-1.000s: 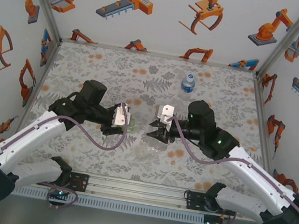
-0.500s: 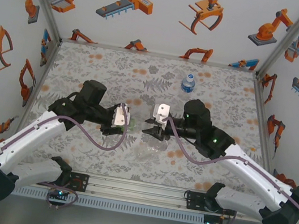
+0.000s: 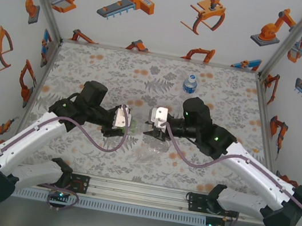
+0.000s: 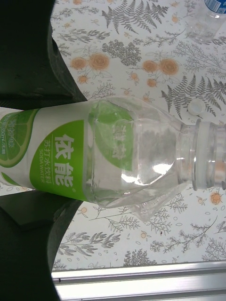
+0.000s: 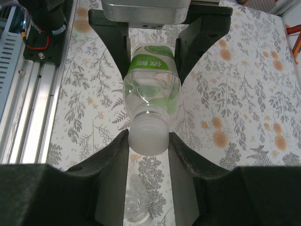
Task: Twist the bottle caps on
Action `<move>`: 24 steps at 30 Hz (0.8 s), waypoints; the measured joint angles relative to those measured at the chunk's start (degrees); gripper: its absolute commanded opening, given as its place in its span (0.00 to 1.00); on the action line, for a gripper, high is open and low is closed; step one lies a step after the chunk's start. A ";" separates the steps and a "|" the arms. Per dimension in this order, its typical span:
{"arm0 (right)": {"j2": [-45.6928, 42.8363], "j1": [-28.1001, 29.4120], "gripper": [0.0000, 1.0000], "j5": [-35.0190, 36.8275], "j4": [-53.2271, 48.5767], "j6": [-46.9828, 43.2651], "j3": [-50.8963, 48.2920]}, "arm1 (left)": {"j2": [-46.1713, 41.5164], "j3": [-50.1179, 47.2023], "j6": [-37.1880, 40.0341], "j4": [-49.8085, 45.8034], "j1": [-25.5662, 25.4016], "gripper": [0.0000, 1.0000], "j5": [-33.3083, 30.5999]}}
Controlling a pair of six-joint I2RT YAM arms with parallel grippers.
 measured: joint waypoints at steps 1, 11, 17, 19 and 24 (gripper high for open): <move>0.35 0.00 0.09 -0.33 -0.70 -1.18 0.48 | 0.00 0.00 0.00 -0.11 0.00 0.00 0.07; 3.78 0.00 0.02 -3.78 -5.70 -11.82 4.09 | 0.11 0.00 0.39 -1.18 0.15 0.00 0.39; 4.02 0.00 0.00 -4.72 -6.40 -15.26 4.11 | 0.52 0.00 0.37 -1.49 0.15 0.00 0.83; 3.98 0.00 0.00 -4.50 -5.92 -12.57 3.93 | 0.59 0.02 0.35 -1.57 0.15 0.00 0.98; 3.06 -0.04 0.00 -1.44 -0.24 6.03 0.85 | 0.68 0.00 0.31 -2.08 0.15 0.00 0.61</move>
